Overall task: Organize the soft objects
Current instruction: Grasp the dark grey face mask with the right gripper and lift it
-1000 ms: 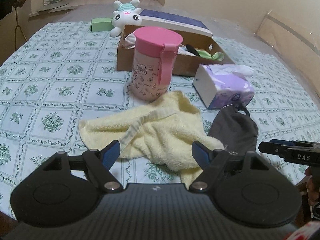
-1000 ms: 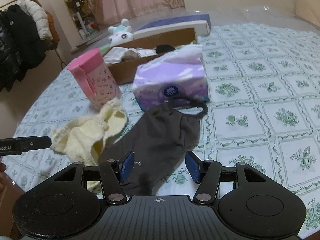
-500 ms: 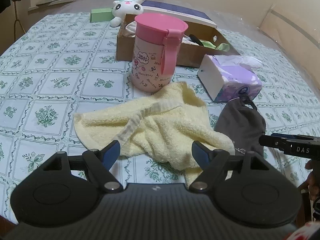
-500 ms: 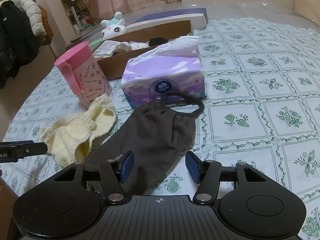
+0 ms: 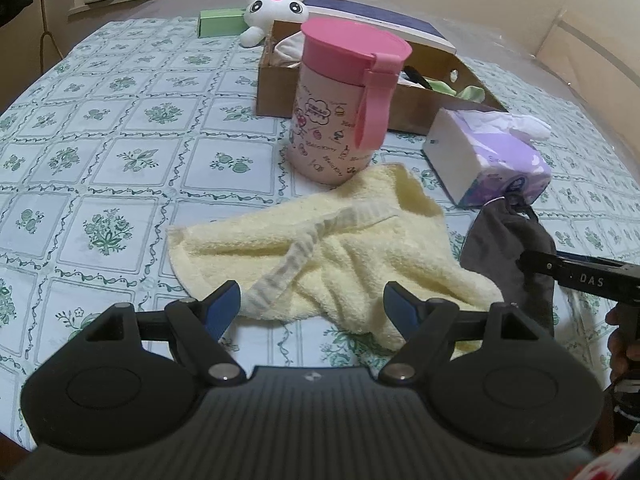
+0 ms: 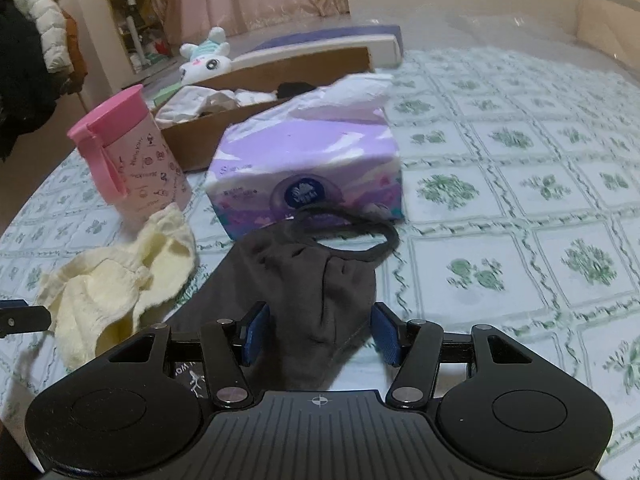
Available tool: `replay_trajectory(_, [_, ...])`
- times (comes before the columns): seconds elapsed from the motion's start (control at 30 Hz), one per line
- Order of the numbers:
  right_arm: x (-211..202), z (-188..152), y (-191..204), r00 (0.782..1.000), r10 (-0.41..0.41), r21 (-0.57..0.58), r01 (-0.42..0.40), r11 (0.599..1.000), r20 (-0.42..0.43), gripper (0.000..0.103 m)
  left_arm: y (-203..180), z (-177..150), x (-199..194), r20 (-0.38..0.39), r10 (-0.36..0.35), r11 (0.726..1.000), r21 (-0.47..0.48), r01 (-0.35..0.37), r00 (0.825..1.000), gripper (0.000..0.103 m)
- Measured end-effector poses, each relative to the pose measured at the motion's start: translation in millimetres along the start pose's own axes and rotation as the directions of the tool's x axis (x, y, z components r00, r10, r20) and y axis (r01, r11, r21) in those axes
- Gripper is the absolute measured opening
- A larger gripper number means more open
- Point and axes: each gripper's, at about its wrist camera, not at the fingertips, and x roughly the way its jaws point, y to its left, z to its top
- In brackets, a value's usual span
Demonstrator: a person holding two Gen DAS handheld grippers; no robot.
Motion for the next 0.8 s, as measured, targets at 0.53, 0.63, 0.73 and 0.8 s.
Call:
replay_trajectory(0.53, [-55,9,-61,0.987,-0.108,0.159,0.088,0.983,0.118,0.009,42,-1,30,0.015,0.067,0.995,-0.069,-0.066,0.998,0.076])
replay_trajectory(0.63, [-61,8,-74,0.984,-0.140,0.188,0.117,0.975,0.114,0.009,49,-2,39,0.038,0.071,0.994,-0.085,-0.067,0.997,0.074])
replay_trajectory(0.73, [-64,7,-81,0.983,-0.146,0.220,0.119,0.968,0.111,0.009,44,-2,40,0.066,0.070,0.996,-0.059,-0.066,0.995,0.057])
replay_trajectory(0.8, [-65,8,-81,0.983,-0.148,0.229,0.119,0.966,0.111,0.009,40,0,42,0.074,0.037,0.999,-0.027,-0.035,0.997,0.033])
